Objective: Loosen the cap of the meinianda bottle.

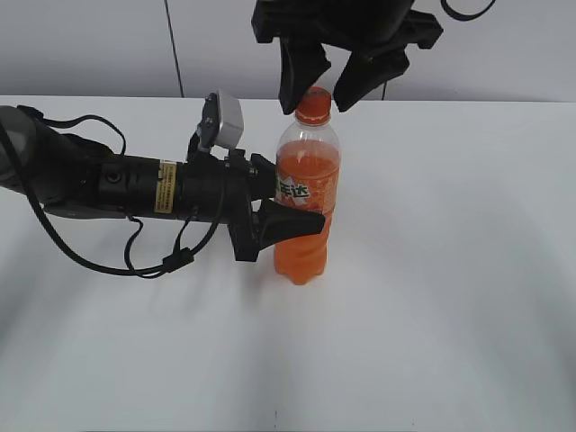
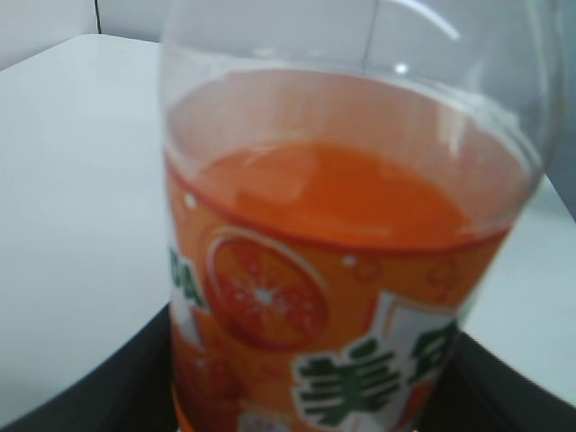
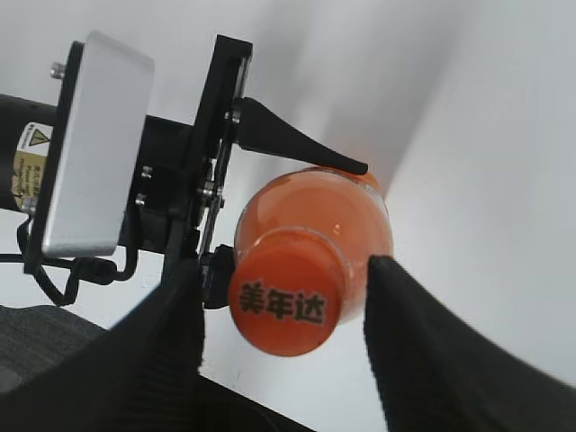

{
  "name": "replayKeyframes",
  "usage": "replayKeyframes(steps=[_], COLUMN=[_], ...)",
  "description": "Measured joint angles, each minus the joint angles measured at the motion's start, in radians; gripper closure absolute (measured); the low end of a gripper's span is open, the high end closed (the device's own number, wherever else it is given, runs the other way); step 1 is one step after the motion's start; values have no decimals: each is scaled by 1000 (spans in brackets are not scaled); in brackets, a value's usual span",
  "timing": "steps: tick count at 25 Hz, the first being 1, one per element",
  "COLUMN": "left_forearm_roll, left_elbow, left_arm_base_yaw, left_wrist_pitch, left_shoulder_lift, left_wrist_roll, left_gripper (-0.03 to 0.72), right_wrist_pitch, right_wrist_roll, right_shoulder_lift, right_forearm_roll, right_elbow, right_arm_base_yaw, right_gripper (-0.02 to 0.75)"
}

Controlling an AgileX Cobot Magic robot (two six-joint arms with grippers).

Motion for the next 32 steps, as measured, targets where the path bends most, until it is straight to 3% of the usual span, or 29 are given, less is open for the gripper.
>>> replayKeyframes(steps=[5,13,19,28,32], left_forearm_roll=[-1,-1,0,2,-1], left_elbow=[0,0,0,0,0], left_arm_base_yaw=[0,0,0,0,-2], left_wrist_pitch=[1,2,2,2,3], left_shoulder_lift=[0,0,0,0,0], left_wrist_roll=[0,0,4,7,7], left_gripper=[260,260,260,260,260], right_wrist_pitch=[1,1,1,2,3], right_wrist_roll=[0,-160,-555,-1304,-1453], right_shoulder_lift=[0,0,0,0,0], right_forearm_roll=[9,11,14,3,-19], right_elbow=[0,0,0,0,0], right_arm_base_yaw=[0,0,0,0,0], right_gripper=[469,468,468,468,468])
